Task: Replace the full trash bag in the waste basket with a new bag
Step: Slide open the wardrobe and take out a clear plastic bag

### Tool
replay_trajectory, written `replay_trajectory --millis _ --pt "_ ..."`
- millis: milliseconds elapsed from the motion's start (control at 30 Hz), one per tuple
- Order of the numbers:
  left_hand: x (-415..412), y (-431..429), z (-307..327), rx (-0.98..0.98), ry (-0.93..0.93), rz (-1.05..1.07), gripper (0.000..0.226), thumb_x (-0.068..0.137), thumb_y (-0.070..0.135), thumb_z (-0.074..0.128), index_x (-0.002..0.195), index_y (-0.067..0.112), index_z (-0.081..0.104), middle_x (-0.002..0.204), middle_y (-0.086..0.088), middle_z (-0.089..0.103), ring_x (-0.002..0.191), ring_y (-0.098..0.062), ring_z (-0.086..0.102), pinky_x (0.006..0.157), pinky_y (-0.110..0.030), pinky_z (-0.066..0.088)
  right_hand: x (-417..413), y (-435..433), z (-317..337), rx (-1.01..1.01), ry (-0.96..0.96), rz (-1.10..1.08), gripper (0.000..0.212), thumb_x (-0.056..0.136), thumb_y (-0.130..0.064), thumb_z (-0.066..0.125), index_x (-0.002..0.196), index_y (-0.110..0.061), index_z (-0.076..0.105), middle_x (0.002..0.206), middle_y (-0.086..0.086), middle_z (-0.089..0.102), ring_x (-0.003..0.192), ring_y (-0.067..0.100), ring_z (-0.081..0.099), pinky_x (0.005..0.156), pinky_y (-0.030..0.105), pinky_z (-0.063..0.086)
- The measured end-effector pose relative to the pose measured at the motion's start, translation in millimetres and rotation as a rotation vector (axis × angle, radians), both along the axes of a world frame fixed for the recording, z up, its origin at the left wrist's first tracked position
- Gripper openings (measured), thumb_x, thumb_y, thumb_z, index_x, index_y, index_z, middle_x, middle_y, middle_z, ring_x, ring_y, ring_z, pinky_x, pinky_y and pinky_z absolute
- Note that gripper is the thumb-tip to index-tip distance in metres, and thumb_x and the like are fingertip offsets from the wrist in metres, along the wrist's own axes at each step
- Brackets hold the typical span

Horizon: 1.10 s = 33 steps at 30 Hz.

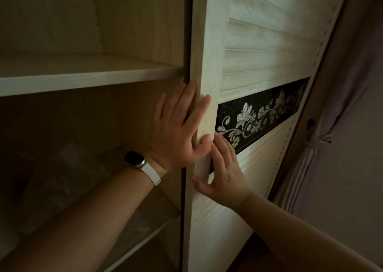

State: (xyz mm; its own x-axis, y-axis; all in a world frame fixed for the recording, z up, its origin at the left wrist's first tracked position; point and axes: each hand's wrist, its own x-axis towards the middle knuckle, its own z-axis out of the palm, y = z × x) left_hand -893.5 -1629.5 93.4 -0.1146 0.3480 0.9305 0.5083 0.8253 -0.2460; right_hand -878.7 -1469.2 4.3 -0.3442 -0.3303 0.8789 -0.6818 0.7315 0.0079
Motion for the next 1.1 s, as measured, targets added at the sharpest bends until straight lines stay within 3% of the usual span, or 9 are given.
replay_trajectory --millis 200,433,600,700,867,1033,1100 --pt "-1.6 -2.3 -2.4 -0.003 0.008 -0.003 0.074 0.079 0.046 0.057 0.144 0.019 0.035 0.152 -0.016 0.034 0.14 -0.035 0.034 0.112 -0.055 0.027 1.4 -6.4 -0.9 -0.022 0.024 -0.011 0.083 0.08 -0.044 0.067 0.14 -0.001 0.03 0.142 0.025 0.039 0.14 0.037 0.03 0.111 0.055 0.031" --pt "6.4 -7.7 -10.2 -0.034 -0.079 -0.079 0.068 0.085 0.043 0.058 0.143 0.017 0.033 0.152 -0.016 0.029 0.14 -0.035 0.035 0.107 -0.049 0.034 19.2 -5.2 3.4 -0.024 -0.027 -0.088 0.074 0.08 -0.041 0.068 0.137 -0.006 0.035 0.137 0.022 0.045 0.132 0.031 0.04 0.108 0.045 0.038" --pt "22.5 -46.6 -46.4 -0.106 -0.321 -0.11 0.06 0.091 0.043 0.053 0.141 0.013 0.038 0.152 -0.017 0.035 0.139 -0.029 0.032 0.114 -0.035 0.017 47.8 -16.9 0.3 -0.044 0.048 -0.094 0.053 0.082 -0.033 0.065 0.127 -0.012 0.045 0.132 0.015 0.039 0.117 0.033 0.049 0.098 0.044 0.042" --pt "33.0 -74.8 -74.9 -0.063 -0.474 0.008 0.055 0.085 0.039 0.053 0.134 0.014 0.043 0.143 -0.018 0.046 0.129 -0.03 0.037 0.102 -0.047 0.034 65.0 -30.1 -4.3 0.002 0.035 -0.055 0.045 0.084 -0.03 0.062 0.122 -0.008 0.05 0.122 0.017 0.054 0.109 0.031 0.054 0.091 0.04 0.042" --pt "50.8 -118.2 -116.5 0.043 -0.705 0.244 0.058 0.077 0.038 0.056 0.128 0.011 0.052 0.139 -0.016 0.049 0.121 -0.034 0.044 0.093 -0.05 0.041 71.4 -61.9 -24.7 0.159 -0.174 0.082 0.038 0.088 -0.031 0.059 0.117 -0.007 0.059 0.114 0.014 0.062 0.102 0.028 0.059 0.085 0.04 0.048" --pt "72.5 -157.8 -170.8 0.164 -0.899 0.39 0.058 0.079 0.033 0.061 0.13 0.01 0.048 0.141 -0.021 0.046 0.125 -0.04 0.045 0.101 -0.051 0.04 59.1 -95.9 -58.2 0.296 -0.46 0.049 0.041 0.086 -0.042 0.049 0.117 -0.015 0.054 0.116 0.006 0.059 0.098 0.024 0.059 0.078 0.039 0.052" --pt "82.8 -168.3 -189.3 0.216 -0.921 0.484 0.058 0.08 0.033 0.064 0.131 0.011 0.047 0.143 -0.019 0.044 0.128 -0.039 0.042 0.102 -0.052 0.039 50.1 -109.8 -74.6 0.323 -0.613 0.032 0.046 0.088 -0.046 0.046 0.125 -0.018 0.049 0.125 0.005 0.055 0.105 0.024 0.057 0.082 0.039 0.052"
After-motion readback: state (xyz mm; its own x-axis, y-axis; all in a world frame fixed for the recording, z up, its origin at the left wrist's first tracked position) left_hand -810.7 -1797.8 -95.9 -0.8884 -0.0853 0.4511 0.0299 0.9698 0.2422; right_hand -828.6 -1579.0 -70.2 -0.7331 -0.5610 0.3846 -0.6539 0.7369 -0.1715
